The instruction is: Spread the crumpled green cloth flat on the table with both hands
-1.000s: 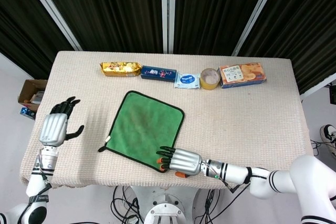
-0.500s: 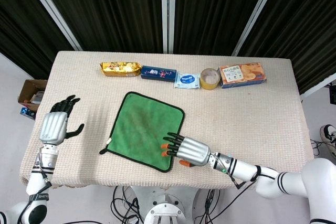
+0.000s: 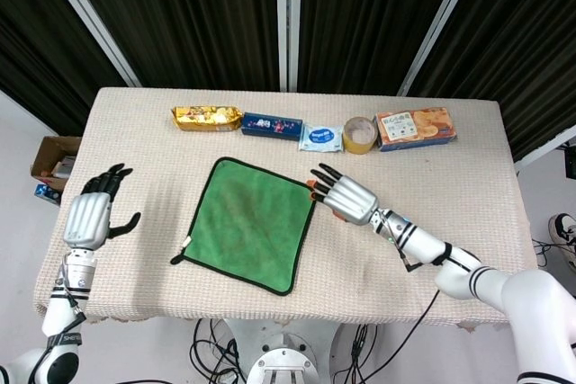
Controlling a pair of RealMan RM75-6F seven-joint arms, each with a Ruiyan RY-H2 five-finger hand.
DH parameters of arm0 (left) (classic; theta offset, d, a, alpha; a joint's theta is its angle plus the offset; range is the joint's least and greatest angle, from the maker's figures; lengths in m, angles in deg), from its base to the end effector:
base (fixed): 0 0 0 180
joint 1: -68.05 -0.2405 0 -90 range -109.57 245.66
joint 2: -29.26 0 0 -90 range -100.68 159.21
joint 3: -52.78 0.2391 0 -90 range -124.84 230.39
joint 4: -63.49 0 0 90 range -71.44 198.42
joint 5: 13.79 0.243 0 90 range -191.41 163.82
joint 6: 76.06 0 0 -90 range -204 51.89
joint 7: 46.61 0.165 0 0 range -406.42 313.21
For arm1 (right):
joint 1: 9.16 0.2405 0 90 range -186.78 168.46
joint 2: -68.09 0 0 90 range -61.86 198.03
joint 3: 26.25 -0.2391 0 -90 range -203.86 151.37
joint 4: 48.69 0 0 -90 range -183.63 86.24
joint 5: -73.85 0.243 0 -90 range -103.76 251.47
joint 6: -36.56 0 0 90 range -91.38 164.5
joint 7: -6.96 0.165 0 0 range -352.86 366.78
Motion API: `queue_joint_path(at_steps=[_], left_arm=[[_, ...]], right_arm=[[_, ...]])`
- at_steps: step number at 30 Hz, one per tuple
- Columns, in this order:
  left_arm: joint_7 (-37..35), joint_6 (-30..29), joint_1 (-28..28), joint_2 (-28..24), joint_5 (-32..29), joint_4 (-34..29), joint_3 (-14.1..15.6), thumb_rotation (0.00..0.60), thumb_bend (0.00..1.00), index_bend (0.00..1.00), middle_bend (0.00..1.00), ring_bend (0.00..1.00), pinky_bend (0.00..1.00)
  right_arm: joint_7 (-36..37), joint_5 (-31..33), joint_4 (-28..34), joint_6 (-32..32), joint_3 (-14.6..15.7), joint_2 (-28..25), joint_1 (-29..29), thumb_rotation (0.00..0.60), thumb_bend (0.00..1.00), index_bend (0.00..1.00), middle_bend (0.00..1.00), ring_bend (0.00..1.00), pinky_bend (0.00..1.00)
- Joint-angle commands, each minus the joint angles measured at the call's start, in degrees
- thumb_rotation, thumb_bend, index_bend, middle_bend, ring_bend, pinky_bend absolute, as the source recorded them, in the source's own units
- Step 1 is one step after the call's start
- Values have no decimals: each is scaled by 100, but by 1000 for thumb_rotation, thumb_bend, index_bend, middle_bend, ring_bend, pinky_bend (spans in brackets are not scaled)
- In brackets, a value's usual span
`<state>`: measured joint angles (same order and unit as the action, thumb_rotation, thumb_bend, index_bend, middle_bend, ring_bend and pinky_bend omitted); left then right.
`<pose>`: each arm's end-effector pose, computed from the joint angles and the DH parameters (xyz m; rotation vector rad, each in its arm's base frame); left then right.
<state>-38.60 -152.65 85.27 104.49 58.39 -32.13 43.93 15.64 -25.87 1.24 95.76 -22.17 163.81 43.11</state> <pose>-0.2457 0.2801 0.0576 -1.3506 -1.0499 -1.0107 -0.1508 -0.3916 -0.0764 2.3160 -0.3412 0.9374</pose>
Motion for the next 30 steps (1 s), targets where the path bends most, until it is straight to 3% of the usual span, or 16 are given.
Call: queue_joint_path(at_steps=[1, 13, 23, 30], left_arm=[[-58, 21, -14, -22, -23, -3, -6, 600, 249, 165, 88, 143, 176], [-218, -28, -95, -89, -18, 0, -11, 600, 249, 165, 88, 144, 176], [-326, -16, -121, -133, 23, 6, -5, 600, 249, 165, 87, 143, 176], [-355, -29, -141, -144, 39, 10, -4, 600, 248, 165, 86, 143, 176]], right_arm=[[247, -71, -783, -59, -16, 550, 140, 600, 223, 343, 166, 0, 0], [894, -204, -2299, 113, 75, 1448, 333, 600, 222, 399, 197, 0, 0], [1217, -86, -3275, 232, 51, 2029, 309, 600, 221, 590, 261, 0, 0], [1379, 22, -3637, 230, 36, 2143, 266, 600, 221, 634, 281, 0, 0]])
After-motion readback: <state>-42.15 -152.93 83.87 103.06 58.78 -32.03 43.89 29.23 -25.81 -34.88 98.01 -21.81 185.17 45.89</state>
